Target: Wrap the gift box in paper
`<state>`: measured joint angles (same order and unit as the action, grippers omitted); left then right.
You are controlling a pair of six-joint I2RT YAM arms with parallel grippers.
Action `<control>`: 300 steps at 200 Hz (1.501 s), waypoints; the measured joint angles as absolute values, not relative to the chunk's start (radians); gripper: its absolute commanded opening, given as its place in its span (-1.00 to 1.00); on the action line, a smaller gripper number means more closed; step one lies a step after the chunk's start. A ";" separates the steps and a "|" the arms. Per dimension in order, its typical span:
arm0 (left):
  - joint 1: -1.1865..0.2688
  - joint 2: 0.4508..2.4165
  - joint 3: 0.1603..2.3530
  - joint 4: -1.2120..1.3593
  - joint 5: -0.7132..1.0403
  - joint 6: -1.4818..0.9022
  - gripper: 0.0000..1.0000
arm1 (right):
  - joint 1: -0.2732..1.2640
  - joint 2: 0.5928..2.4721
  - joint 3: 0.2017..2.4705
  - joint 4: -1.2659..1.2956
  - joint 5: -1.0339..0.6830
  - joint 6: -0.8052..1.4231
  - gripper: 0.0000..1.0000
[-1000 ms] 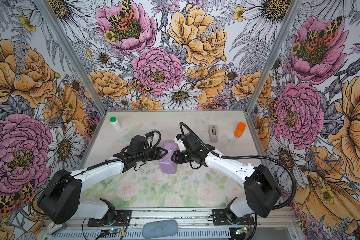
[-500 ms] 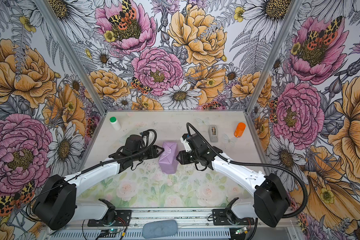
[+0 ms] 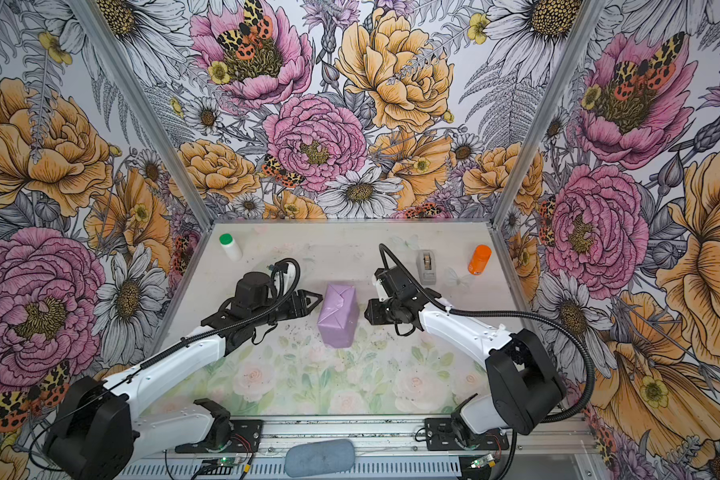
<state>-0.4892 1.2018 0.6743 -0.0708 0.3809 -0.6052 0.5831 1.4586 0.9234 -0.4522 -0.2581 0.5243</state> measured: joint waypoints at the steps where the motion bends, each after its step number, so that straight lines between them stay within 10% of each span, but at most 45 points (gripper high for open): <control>1: -0.491 1.204 0.674 -0.070 0.382 -0.606 0.16 | 0.585 1.460 0.922 -0.450 -0.258 0.524 -0.32; 213: -0.414 1.342 0.654 0.019 0.384 -0.618 0.04 | 0.598 1.392 0.855 -0.327 -0.234 0.561 -0.24; 300: -0.168 1.058 0.625 -0.299 0.214 -0.531 0.56 | 0.588 1.370 0.854 -0.327 -0.229 0.561 -0.18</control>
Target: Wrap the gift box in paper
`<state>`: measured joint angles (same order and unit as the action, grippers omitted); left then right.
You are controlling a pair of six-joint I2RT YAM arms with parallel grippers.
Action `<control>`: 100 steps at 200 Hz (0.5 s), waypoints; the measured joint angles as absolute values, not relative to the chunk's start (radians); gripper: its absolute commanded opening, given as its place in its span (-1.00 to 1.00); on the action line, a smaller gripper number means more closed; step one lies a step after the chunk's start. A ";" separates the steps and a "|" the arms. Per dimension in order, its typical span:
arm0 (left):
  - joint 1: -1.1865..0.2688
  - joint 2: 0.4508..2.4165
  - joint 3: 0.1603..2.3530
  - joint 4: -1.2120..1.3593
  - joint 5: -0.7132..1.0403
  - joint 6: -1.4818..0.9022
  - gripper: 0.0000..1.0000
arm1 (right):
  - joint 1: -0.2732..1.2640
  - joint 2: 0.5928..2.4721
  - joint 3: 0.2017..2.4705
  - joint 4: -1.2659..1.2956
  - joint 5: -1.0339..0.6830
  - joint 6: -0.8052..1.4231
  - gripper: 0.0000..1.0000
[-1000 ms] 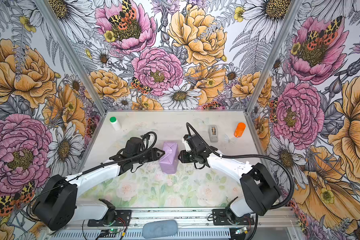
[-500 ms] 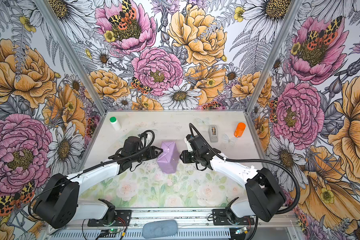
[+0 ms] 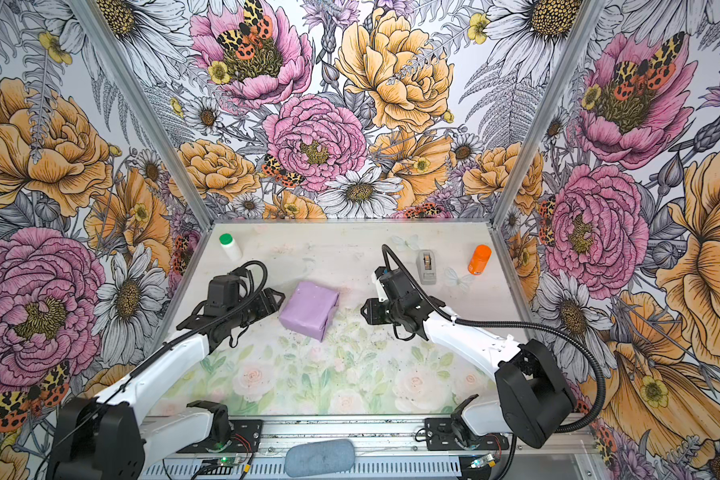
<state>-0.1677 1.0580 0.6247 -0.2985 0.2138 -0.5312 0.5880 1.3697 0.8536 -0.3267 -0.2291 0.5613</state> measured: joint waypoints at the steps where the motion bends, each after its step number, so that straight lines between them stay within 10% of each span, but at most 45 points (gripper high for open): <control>1: -0.167 1.054 0.625 -0.300 0.212 -0.531 0.56 | 0.588 1.369 0.853 -0.327 -0.229 0.561 -0.18; 100: -0.169 1.279 0.628 -0.192 0.308 -0.529 0.51 | 0.587 1.369 0.845 -0.315 -0.231 0.580 -0.17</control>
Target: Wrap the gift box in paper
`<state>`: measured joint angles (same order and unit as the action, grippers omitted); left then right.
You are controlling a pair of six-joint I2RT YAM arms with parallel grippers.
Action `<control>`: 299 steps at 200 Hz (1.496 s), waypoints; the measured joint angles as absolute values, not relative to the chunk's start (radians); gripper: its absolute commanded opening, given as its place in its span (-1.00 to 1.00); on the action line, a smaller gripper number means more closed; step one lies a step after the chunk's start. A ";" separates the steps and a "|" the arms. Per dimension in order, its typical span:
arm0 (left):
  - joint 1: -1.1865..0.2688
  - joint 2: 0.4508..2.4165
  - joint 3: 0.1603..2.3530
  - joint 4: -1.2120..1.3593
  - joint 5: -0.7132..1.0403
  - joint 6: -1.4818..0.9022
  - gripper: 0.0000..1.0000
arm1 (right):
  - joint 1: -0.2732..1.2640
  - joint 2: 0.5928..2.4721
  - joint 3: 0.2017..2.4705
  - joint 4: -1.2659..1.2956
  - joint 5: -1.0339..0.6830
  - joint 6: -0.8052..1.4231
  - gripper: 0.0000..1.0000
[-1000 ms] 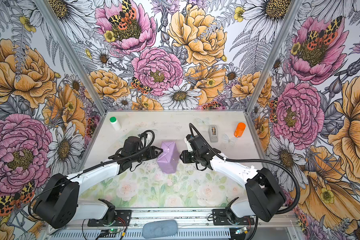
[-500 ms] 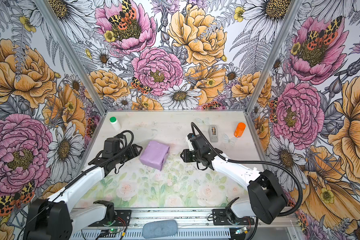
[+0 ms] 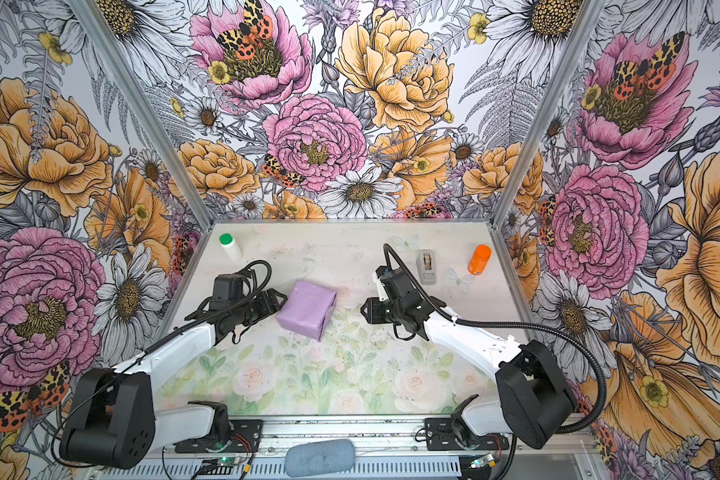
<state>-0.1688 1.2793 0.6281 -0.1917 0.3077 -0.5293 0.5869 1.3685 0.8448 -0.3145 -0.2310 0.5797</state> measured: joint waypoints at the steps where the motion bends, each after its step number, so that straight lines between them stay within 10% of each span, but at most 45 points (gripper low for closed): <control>1: -0.171 1.281 0.628 -0.190 0.307 -0.530 0.51 | 0.587 1.369 0.844 -0.315 -0.231 0.580 -0.17; 119: -0.553 1.431 0.673 -0.017 0.274 -0.656 0.50 | 0.505 1.241 0.764 -0.308 -0.231 0.595 -0.15; 198: -0.492 1.301 0.750 -0.114 0.130 -0.573 0.98 | 0.408 1.109 0.706 -0.299 -0.107 0.554 -0.01; 211: -0.446 1.204 0.739 -0.120 0.051 -0.535 0.98 | 0.389 1.077 0.679 -0.269 -0.023 0.532 0.22; 223: -0.395 1.102 0.710 -0.107 -0.031 -0.489 0.98 | 0.367 1.052 0.651 -0.233 0.055 0.518 0.98; 299: -0.216 0.874 0.373 0.165 -0.316 -0.168 0.98 | 0.155 1.036 0.460 0.150 0.271 0.347 0.99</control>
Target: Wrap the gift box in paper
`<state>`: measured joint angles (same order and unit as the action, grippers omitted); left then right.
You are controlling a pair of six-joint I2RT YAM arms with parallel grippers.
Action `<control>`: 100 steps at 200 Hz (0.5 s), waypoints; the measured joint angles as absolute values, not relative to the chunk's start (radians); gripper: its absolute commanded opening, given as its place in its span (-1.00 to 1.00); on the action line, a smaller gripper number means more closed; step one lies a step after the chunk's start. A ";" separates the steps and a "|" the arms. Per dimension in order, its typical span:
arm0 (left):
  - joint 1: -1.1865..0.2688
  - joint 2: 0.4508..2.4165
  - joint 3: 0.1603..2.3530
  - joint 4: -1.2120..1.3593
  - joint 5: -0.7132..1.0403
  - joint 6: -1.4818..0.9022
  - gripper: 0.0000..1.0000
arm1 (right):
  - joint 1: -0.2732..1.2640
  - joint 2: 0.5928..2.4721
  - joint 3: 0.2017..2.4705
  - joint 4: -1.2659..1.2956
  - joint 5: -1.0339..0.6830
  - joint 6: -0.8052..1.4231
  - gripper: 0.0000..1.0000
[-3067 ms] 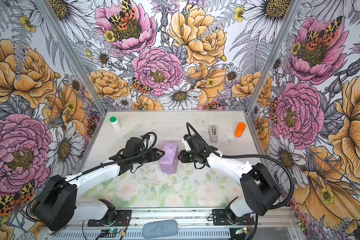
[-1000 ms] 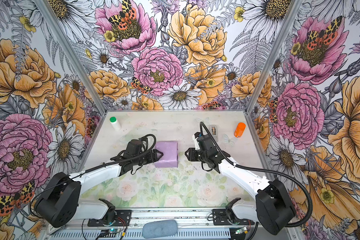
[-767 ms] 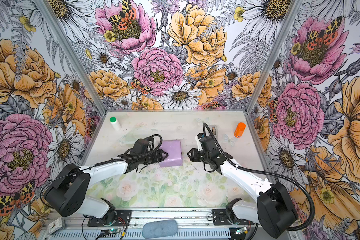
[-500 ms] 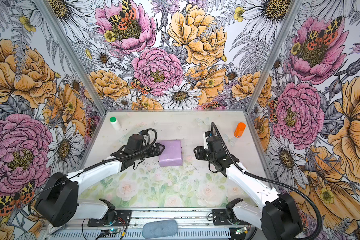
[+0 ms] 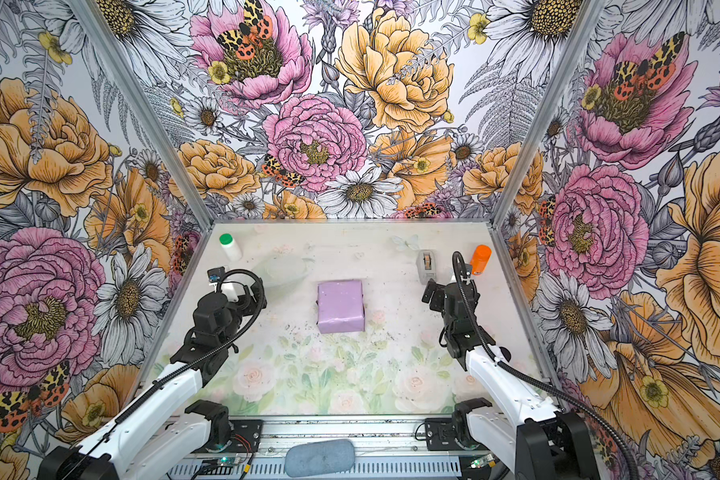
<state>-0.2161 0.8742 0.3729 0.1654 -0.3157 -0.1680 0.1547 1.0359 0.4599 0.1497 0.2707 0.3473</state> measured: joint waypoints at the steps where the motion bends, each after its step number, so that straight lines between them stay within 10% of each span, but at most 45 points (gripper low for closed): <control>1: -0.212 0.876 0.367 0.171 -0.318 -0.164 0.98 | 0.151 1.039 0.458 0.157 0.271 0.344 0.99; 100: -0.060 1.461 0.370 0.716 -0.175 0.025 0.98 | -0.009 1.436 0.430 0.603 0.189 0.135 0.99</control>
<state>-0.0601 1.4609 0.3698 0.7162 -0.1753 0.0254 -0.0086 1.4364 0.4301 0.6029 0.1886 0.1349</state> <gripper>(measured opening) 0.987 0.995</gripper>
